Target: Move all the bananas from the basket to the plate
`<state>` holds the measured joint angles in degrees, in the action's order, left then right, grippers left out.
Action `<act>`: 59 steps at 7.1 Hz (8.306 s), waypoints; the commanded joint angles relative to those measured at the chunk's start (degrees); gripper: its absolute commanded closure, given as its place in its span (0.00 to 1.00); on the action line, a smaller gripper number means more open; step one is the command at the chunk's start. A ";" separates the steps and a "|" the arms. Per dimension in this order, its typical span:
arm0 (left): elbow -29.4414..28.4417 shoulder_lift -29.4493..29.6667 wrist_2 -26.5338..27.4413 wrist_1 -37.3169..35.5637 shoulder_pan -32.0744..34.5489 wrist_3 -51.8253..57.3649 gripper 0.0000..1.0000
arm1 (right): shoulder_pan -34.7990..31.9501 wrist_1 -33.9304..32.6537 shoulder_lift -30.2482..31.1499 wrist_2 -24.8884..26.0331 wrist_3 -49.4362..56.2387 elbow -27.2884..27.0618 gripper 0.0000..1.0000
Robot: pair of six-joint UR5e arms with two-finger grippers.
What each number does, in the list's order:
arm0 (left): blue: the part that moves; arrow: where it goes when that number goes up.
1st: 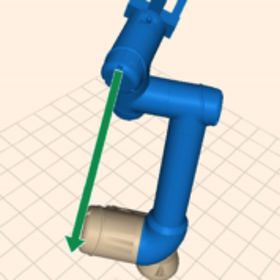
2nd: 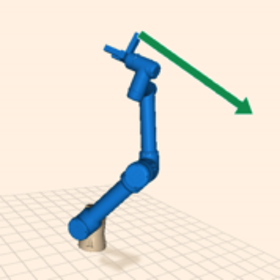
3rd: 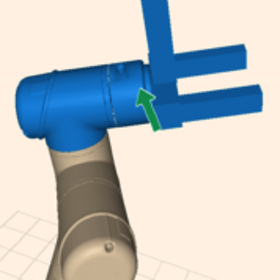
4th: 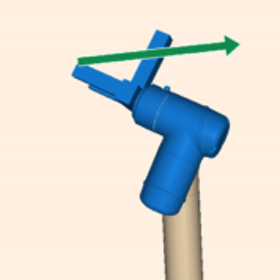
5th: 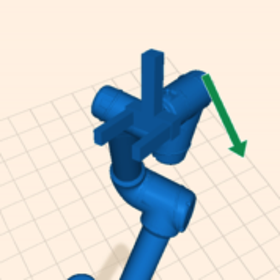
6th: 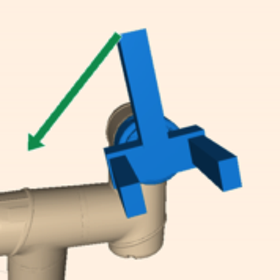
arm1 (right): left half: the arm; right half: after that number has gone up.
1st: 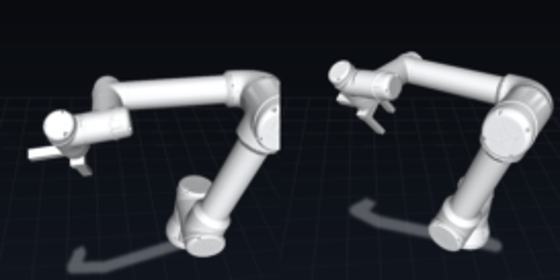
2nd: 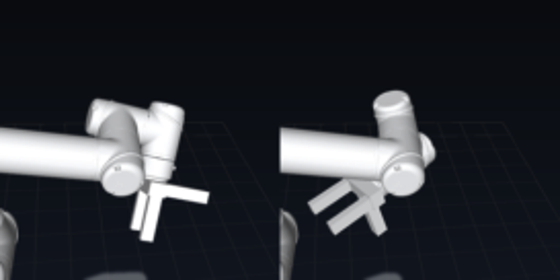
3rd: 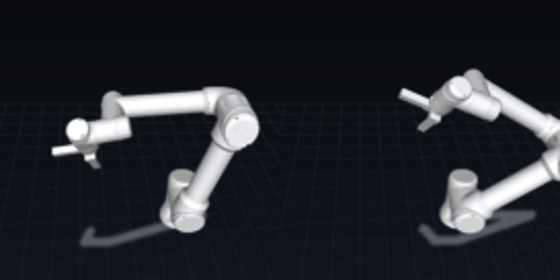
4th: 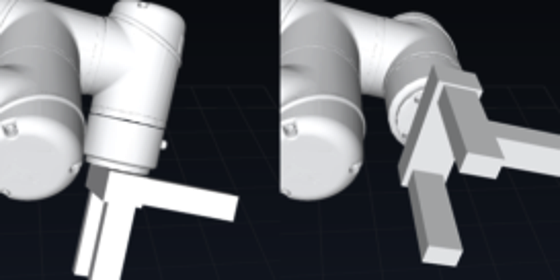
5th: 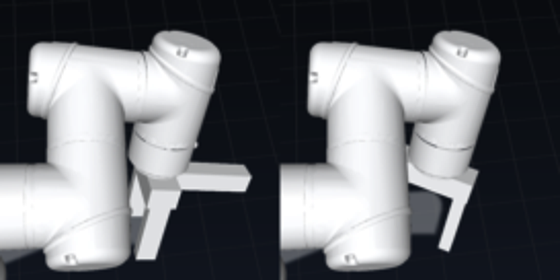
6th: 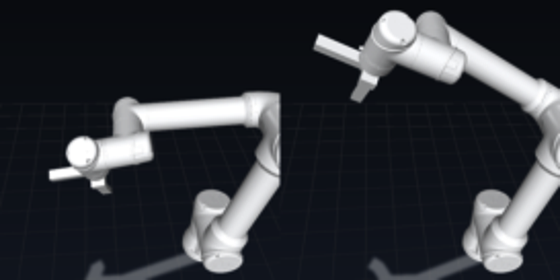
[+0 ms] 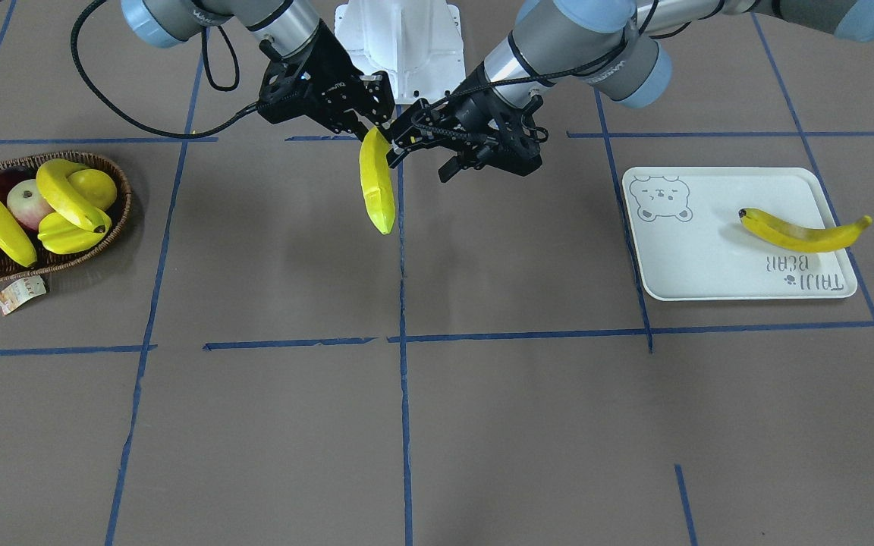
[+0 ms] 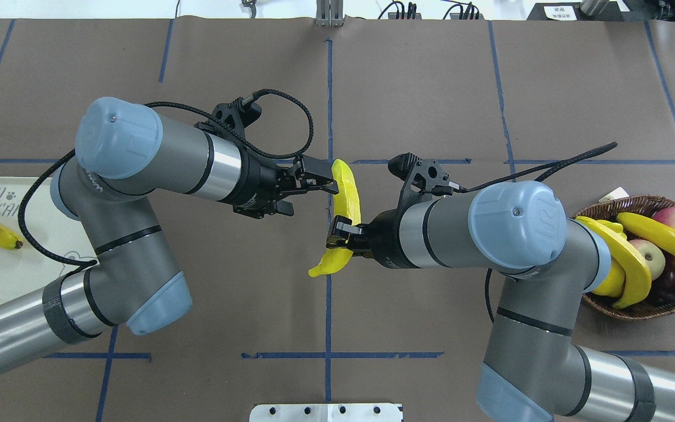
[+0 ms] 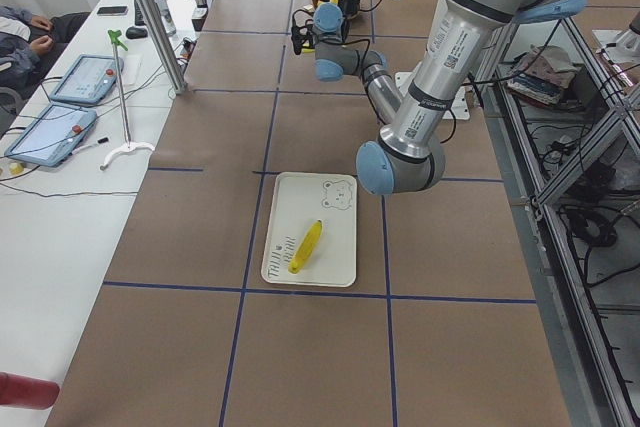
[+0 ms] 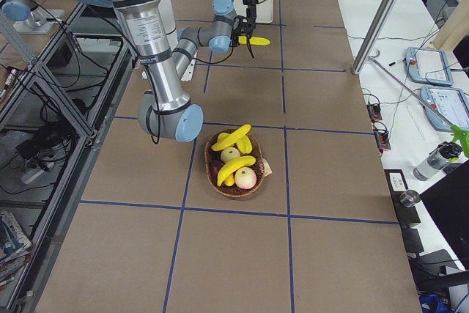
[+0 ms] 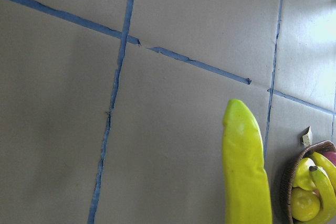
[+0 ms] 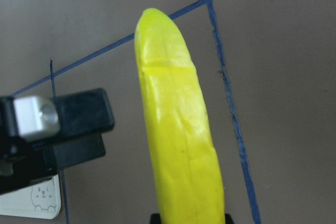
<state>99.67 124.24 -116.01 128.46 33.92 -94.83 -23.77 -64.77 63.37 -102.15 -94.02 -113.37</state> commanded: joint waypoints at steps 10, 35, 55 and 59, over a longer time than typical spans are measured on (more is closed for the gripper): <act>-2.82 2.49 0.26 0.13 -1.49 -2.99 0.34 | 3.03 -0.01 -0.97 4.06 0.06 0.35 0.95; 1.29 -30.82 2.21 -6.82 12.48 15.27 0.01 | -16.13 -19.69 3.07 -15.45 12.54 -0.62 0.00; 7.82 -26.86 -7.30 -9.28 11.78 18.10 0.01 | -27.48 7.02 40.25 -24.77 68.35 3.15 0.06; 7.82 -26.86 -7.30 -9.28 11.78 18.10 0.01 | -25.71 6.93 40.34 -24.77 68.09 3.16 0.29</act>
<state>107.49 97.38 -123.27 119.18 45.70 -76.73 -49.94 -57.80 103.62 -126.96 -25.89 -110.28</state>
